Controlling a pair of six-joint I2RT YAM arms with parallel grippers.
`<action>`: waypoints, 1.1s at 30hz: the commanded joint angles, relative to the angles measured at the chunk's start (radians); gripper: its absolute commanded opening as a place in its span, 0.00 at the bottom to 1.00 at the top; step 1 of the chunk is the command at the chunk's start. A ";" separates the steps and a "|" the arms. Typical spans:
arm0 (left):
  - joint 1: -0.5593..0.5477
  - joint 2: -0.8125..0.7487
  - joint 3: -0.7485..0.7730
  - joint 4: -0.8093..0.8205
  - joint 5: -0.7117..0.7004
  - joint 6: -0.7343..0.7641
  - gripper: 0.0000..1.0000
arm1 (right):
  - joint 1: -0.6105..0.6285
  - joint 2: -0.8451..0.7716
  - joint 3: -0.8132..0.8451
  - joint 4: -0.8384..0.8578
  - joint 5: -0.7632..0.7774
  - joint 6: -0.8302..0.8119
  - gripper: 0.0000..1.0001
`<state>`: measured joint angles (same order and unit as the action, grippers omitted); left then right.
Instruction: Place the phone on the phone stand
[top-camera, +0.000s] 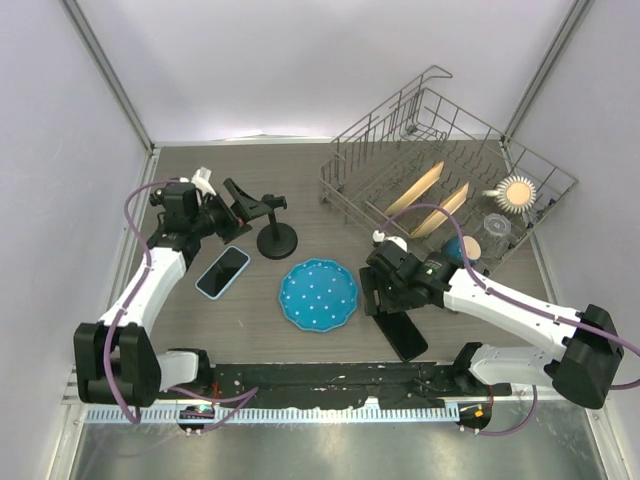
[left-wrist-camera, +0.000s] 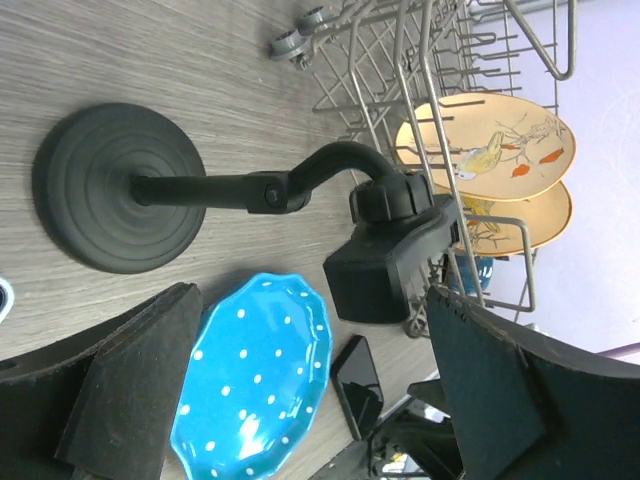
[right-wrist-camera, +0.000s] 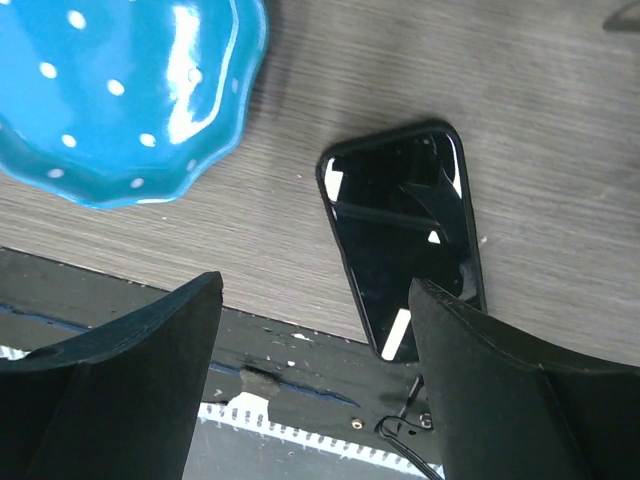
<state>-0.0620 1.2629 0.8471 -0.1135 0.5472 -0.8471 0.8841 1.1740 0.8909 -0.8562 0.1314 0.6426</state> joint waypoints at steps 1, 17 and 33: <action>-0.001 -0.121 0.058 -0.075 -0.072 0.059 1.00 | 0.012 0.003 -0.026 -0.043 0.056 0.069 0.81; -0.104 -0.117 0.365 -0.069 -0.056 0.039 1.00 | 0.012 -0.134 -0.242 0.138 0.166 0.256 0.81; -0.140 -0.089 0.360 0.072 0.016 0.095 1.00 | 0.012 -0.323 -0.458 0.207 0.352 0.430 0.81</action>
<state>-0.1989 1.1938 1.2106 -0.1013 0.5243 -0.8021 0.9039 0.8364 0.4923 -0.6746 0.4412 1.0046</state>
